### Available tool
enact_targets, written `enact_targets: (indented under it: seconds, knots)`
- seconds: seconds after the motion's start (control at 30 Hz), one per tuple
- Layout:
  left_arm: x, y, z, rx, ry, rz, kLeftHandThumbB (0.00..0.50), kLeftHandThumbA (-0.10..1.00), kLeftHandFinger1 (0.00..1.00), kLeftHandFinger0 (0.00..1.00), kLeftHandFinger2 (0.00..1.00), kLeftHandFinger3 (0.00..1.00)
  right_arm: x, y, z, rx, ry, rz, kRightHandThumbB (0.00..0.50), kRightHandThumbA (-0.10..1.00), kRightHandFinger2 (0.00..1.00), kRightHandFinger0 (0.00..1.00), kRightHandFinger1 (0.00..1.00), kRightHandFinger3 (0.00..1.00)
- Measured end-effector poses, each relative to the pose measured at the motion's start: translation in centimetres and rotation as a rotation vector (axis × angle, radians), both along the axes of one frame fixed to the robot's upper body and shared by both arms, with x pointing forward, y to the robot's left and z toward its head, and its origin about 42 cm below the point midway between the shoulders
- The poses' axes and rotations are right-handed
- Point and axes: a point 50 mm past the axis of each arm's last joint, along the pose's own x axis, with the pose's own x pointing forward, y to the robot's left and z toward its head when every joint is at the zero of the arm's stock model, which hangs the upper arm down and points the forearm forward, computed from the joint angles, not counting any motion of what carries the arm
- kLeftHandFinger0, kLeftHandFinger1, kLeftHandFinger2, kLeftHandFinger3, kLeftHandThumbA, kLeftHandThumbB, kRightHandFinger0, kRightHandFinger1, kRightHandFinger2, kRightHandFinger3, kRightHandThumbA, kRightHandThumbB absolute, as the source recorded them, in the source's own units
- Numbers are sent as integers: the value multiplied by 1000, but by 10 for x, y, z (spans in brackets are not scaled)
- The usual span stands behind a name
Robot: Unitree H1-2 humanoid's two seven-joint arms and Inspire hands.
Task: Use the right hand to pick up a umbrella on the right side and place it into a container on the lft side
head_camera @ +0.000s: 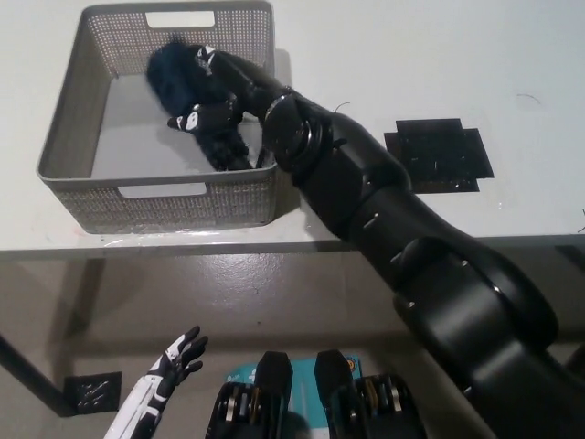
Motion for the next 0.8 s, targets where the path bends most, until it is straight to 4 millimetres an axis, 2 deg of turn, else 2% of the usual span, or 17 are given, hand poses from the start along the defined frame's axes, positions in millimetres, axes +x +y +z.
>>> enact_targets:
  seconds: [0.13,0.17,0.27,0.3,0.37,0.43,0.47,0.53,0.57,0.63,0.7,0.8]
  knots:
    - [2,-2,1,3,-3,-14,66,1000,1000,1000,1000,1000,3,-4,16,27,-34,15,500,1000,1000,1000,1000,1000]
    - [2,-3,1,3,-4,-17,76,1000,1000,1000,1000,1000,3,-5,22,48,-45,21,460,1000,1000,1000,1000,1000]
    - [3,-3,2,7,-7,-20,68,1000,1000,1000,1000,1000,3,-13,54,175,-105,50,464,1000,1000,1000,1000,1000]
    - [3,-2,2,8,-6,-20,55,1000,1000,1000,1000,1000,2,-16,64,210,-130,57,448,1000,1000,1000,1000,1000]
    - [3,-2,2,10,-5,-20,53,1000,1000,1000,1000,1000,0,-25,74,261,-160,65,458,1000,1000,1000,1000,1000]
    - [3,-1,2,12,-4,-20,57,1000,1000,1000,1000,1000,-4,-36,75,312,-181,68,431,1000,1000,1000,1000,1000]
    - [3,-1,1,12,-2,-20,57,1000,1000,1000,1000,1000,-6,-42,75,334,-193,70,428,1000,1000,1000,1000,1000]
    - [3,-1,1,12,0,-19,64,1000,1000,1000,1000,1000,-11,-52,68,366,-200,66,377,1000,1000,1000,1000,1000]
    - [3,-1,1,12,1,-19,80,1000,1000,1000,1000,1000,-13,-58,63,386,-200,62,396,1000,1000,1000,1000,1000]
    - [3,-1,0,13,3,-18,84,1000,1000,1000,1000,1000,-19,-71,49,423,-193,48,401,1000,1000,1000,1000,1000]
    - [3,0,0,13,6,-18,79,1000,1000,1000,1000,1000,-26,-85,34,459,-182,30,381,1000,1000,1000,1000,1000]
    - [3,0,-1,13,10,-17,69,1000,1000,1000,1000,1000,-41,-110,0,505,-149,-9,368,1000,1000,1000,1000,1000]
